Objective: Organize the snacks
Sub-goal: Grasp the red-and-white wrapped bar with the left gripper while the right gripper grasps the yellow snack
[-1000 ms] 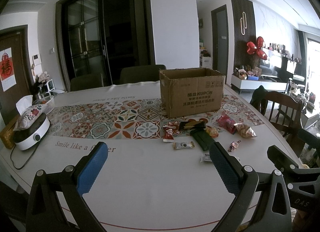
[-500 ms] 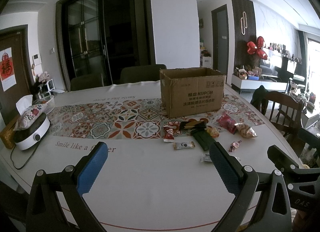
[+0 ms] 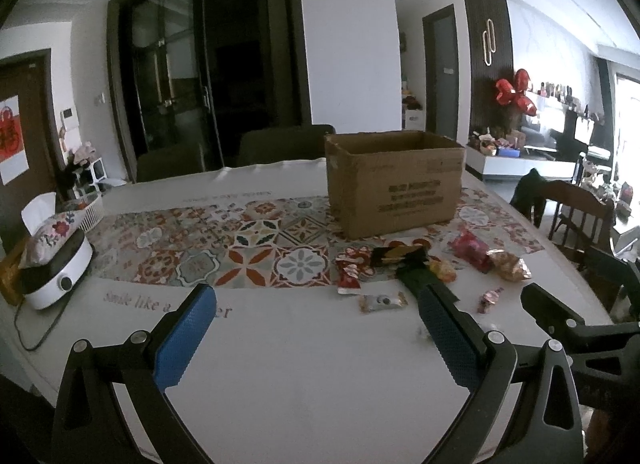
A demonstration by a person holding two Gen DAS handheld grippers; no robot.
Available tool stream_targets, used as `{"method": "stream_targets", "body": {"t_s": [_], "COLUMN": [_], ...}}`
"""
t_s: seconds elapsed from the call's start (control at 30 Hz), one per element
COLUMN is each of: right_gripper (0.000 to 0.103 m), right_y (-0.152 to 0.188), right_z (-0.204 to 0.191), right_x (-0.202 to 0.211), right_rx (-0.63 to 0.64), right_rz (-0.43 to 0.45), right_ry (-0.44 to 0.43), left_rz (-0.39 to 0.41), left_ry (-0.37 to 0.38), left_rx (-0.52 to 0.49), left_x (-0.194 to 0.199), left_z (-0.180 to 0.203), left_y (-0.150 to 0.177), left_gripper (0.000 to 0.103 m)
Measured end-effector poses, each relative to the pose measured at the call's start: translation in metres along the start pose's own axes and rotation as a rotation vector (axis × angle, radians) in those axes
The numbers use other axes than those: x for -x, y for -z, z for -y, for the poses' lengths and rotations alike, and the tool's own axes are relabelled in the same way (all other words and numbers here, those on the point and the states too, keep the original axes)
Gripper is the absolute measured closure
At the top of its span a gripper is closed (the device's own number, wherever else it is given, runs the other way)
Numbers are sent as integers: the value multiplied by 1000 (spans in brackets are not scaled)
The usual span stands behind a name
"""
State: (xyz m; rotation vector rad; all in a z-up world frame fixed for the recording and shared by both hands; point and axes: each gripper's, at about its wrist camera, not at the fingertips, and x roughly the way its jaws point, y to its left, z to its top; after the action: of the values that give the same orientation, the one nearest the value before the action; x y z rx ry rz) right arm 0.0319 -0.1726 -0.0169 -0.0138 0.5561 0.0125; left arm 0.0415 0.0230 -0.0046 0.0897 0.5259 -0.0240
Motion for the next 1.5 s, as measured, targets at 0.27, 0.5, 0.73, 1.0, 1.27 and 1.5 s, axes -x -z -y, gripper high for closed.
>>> {"method": "stream_targets", "body": {"t_s": [0.27,0.5,0.73,1.0,1.27,1.5], "right_gripper": [12,24,32,46,54,59], "right_y": [-10,-14,-16,-12,-7,-5], "right_z": [-9,2,15,24,29,29], "right_x": [-49,-90,-129,-162,-188,-202], "right_rx": [1,-85,-146,-179,-232,-247], "right_rz": [-46,-119,-178,-235,-291,-321], "right_ry": [-52,-66,-57,-50,-66,-72], "left_rz": [-42,-85,-145,-228,-303,-336], "left_ry": [11,36,71,100,124,137], "left_rx": [0,13,12,13,30,26], "left_x": [-44,-85,-125,-168,-198,-215], "left_z": [-4,-1,10,17,21,26], "left_y": [-7,-11,-13,-7,1,4], "left_gripper": [12,20,29,38,50,57]}}
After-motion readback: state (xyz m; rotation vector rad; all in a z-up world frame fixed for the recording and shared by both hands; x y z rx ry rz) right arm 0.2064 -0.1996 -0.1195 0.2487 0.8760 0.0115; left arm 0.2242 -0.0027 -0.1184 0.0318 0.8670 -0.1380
